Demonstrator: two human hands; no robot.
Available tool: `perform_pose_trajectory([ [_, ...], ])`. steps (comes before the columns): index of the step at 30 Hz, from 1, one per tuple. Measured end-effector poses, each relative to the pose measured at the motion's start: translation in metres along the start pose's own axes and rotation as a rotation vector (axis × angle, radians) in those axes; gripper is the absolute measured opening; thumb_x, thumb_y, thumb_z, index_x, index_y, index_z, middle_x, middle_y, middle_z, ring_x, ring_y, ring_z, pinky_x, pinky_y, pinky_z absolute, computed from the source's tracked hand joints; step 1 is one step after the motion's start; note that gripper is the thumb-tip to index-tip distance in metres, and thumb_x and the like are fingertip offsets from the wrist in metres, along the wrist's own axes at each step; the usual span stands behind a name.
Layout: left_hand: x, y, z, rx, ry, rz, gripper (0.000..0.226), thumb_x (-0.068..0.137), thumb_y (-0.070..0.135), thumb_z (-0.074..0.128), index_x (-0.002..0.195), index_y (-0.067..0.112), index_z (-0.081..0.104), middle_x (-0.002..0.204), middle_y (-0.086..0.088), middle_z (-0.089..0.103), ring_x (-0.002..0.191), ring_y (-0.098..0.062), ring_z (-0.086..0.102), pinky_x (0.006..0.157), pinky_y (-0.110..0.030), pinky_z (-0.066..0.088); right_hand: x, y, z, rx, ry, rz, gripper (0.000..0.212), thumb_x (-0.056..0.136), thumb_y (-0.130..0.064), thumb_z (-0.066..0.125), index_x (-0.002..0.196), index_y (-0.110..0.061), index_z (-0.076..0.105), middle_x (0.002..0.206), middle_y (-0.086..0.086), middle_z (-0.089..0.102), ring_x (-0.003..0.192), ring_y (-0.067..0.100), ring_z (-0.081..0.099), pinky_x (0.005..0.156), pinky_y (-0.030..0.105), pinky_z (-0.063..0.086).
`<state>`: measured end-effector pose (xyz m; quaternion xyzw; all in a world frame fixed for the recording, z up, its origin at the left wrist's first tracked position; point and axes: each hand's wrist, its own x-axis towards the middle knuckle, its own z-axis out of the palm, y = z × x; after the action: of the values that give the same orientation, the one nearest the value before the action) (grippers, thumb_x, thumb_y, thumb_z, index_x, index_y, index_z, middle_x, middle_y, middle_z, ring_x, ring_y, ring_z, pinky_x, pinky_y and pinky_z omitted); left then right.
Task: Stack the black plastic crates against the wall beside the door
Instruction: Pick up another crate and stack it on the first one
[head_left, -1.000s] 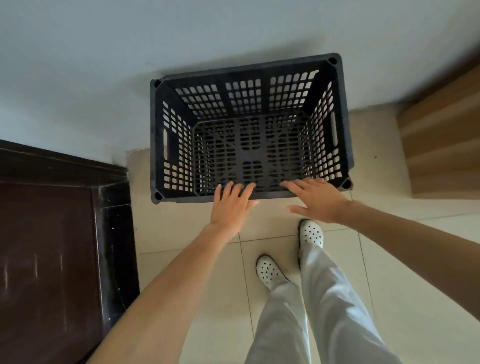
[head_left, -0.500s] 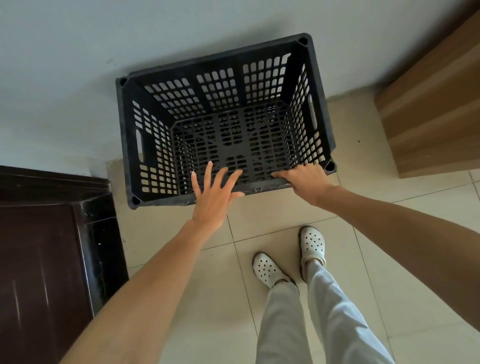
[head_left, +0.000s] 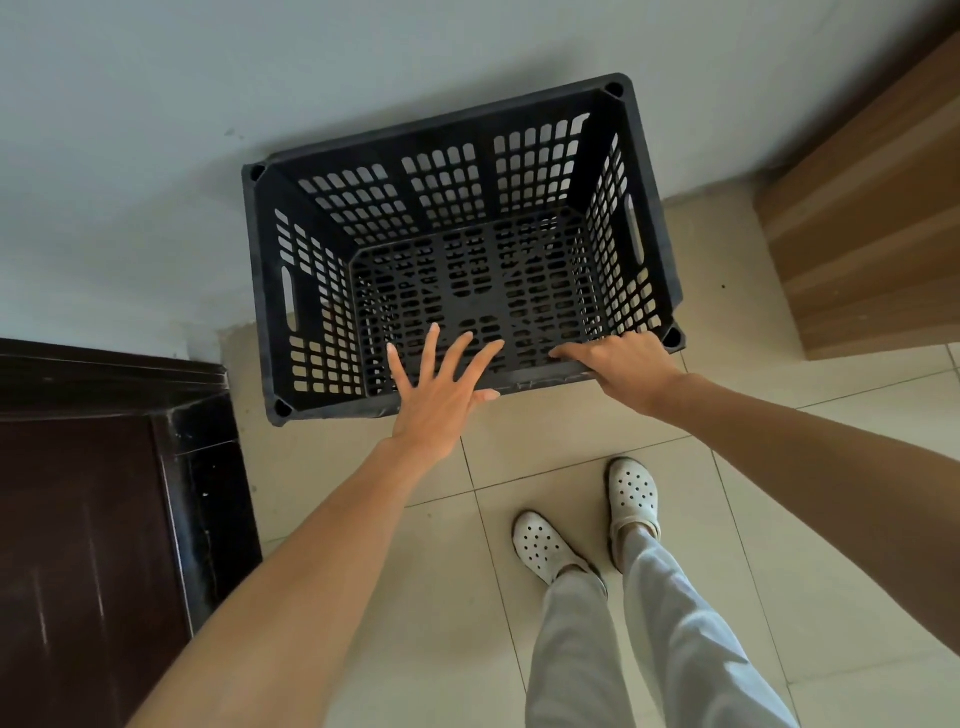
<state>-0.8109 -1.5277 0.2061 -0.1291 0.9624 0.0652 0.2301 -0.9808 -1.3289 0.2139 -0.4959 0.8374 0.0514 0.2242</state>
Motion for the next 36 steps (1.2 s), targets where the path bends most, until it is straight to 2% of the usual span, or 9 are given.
perform_pose_trajectory([
  [5,0.003,0.000,-0.005,-0.075,-0.074,-0.012,0.067,0.101,0.054,0.030,0.150,0.053,-0.015,0.166,0.006,-0.003,0.151,-0.030,-0.022,0.106,-0.071,-0.016,0.003,0.003,0.006,0.030,0.018,-0.027,0.065,0.088,-0.003,0.050,0.141,-0.034,0.029,0.128,-0.007,0.060,0.090,0.023,0.066,0.063,0.034,0.053],
  [9,0.000,0.002,-0.013,-0.165,-0.182,-0.050,0.063,0.100,0.062,0.018,0.144,0.057,-0.026,0.165,0.008,-0.017,0.150,-0.028,-0.026,0.113,-0.065,-0.017,0.002,0.000,0.009,0.020,0.032,-0.012,0.070,0.094,-0.020,0.053,0.151,-0.029,0.014,0.138,0.000,0.053,0.121,0.025,0.054,0.098,0.039,0.045],
  [11,-0.001,0.010,-0.016,-0.187,-0.191,-0.070,0.063,0.098,0.064,0.014,0.147,0.054,-0.023,0.166,0.008,-0.012,0.152,-0.026,-0.020,0.118,-0.061,-0.011,-0.004,0.005,0.008,-0.014,0.026,-0.066,0.075,0.095,-0.043,0.048,0.155,-0.025,0.005,0.147,0.001,0.044,0.134,0.024,0.042,0.113,0.039,0.031],
  [14,0.003,0.037,-0.020,-0.281,-0.122,-0.086,0.061,0.100,0.061,0.015,0.154,0.047,-0.010,0.167,0.007,0.002,0.154,-0.022,-0.007,0.121,-0.053,-0.002,-0.017,0.021,0.000,0.032,0.118,-0.118,0.077,0.094,-0.063,0.027,0.155,-0.021,0.006,0.154,0.001,0.033,0.145,0.021,0.025,0.120,0.040,0.014],
  [17,0.026,0.065,-0.032,-0.351,-0.016,-0.057,0.058,0.104,0.053,0.018,0.158,0.039,0.002,0.167,0.004,0.011,0.155,-0.021,0.002,0.124,-0.048,0.006,-0.008,0.050,-0.014,0.095,0.260,-0.019,0.071,0.099,-0.056,0.022,0.155,-0.015,0.007,0.161,0.005,0.016,0.150,0.020,0.006,0.122,0.041,0.007],
  [21,0.085,0.089,-0.062,-0.305,0.140,0.014,0.058,0.107,0.040,0.025,0.160,0.026,0.005,0.167,0.000,0.011,0.155,-0.021,0.004,0.125,-0.043,0.013,0.027,0.087,-0.031,0.199,0.271,0.220,0.074,0.101,-0.042,0.032,0.154,-0.010,-0.007,0.162,0.009,-0.009,0.149,0.022,-0.010,0.122,0.043,0.005],
  [27,0.204,0.099,-0.124,-0.131,0.303,0.115,0.061,0.108,0.029,0.029,0.160,0.015,-0.001,0.168,-0.002,0.000,0.155,-0.022,-0.001,0.124,-0.037,0.007,0.083,0.116,-0.053,0.292,0.275,0.259,0.075,0.099,-0.023,0.037,0.152,-0.006,-0.014,0.161,0.012,-0.017,0.149,0.024,-0.013,0.121,0.036,-0.003],
  [32,0.268,0.097,-0.145,-0.045,0.238,0.112,0.078,0.099,0.007,0.042,0.159,0.014,-0.008,0.167,-0.003,-0.008,0.155,-0.020,-0.006,0.126,-0.038,0.003,0.112,0.127,-0.061,0.401,0.282,0.242,0.077,0.094,-0.007,0.035,0.151,-0.006,-0.017,0.160,0.011,-0.021,0.148,0.025,-0.015,0.122,0.039,0.007],
  [36,0.277,0.098,-0.139,0.044,0.178,0.103,0.090,0.091,0.005,0.047,0.158,0.014,-0.014,0.166,-0.003,-0.018,0.153,-0.022,-0.015,0.125,-0.043,-0.003,0.114,0.131,-0.057,0.472,0.309,0.179,0.082,0.091,-0.002,0.039,0.152,-0.008,-0.016,0.159,0.009,-0.023,0.149,0.023,-0.014,0.122,0.039,0.011],
])
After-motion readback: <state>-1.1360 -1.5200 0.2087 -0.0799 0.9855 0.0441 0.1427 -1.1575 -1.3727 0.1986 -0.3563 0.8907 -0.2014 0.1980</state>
